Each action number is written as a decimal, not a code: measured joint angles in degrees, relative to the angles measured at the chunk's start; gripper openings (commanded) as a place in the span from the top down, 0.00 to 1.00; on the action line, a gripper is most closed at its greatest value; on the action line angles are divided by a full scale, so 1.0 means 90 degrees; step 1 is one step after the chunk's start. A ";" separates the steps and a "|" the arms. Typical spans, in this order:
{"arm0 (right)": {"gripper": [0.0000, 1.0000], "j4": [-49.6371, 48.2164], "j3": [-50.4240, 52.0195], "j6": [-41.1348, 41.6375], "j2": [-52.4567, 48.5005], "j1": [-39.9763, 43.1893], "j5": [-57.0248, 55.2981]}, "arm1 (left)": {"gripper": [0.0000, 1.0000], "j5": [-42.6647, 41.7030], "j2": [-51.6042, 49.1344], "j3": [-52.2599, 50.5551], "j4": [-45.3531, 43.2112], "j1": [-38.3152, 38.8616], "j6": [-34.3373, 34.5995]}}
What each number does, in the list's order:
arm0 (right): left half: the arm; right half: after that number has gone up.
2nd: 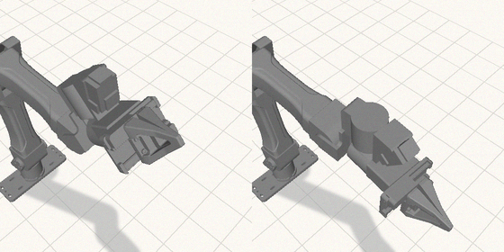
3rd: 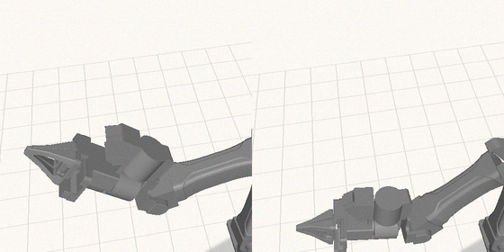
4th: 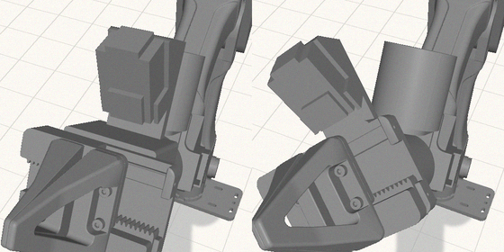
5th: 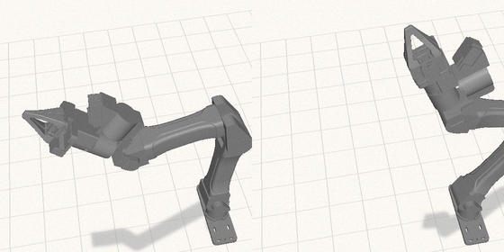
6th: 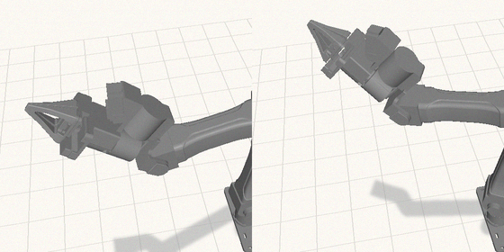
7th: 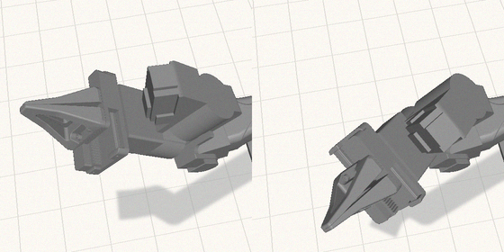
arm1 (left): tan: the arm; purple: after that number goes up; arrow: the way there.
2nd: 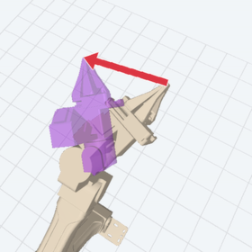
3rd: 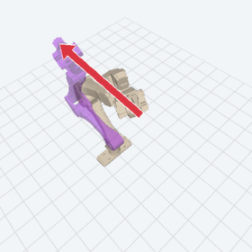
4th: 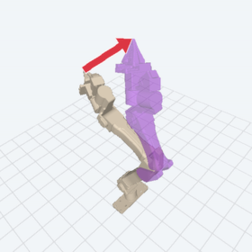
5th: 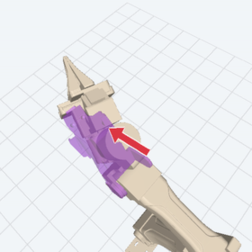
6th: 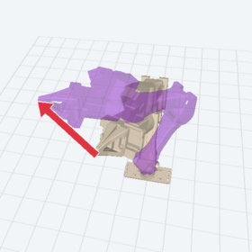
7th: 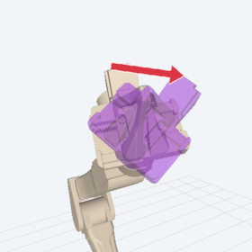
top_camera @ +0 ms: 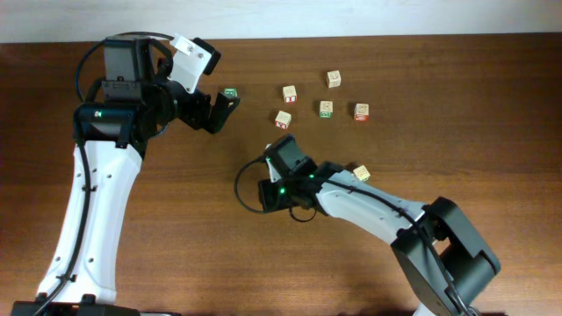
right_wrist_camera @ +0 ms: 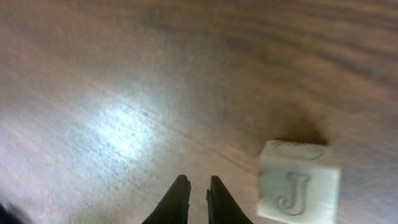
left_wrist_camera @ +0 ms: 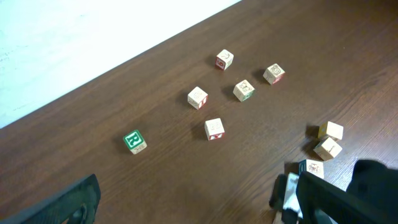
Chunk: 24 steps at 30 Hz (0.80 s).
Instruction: Rotate 4 blocks
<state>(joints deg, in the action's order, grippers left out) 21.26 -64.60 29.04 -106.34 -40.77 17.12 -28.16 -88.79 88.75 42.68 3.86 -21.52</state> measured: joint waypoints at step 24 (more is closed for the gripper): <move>0.96 0.0607 -0.0085 0.0607 -0.0015 0.0287 -0.1331 | 0.01 0.0000 0.0000 0.0000 0.0000 0.0000 0.0002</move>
<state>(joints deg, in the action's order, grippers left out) 26.72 -65.36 34.50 -106.48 -38.20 5.15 -28.16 -88.79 88.75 42.68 3.86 -21.50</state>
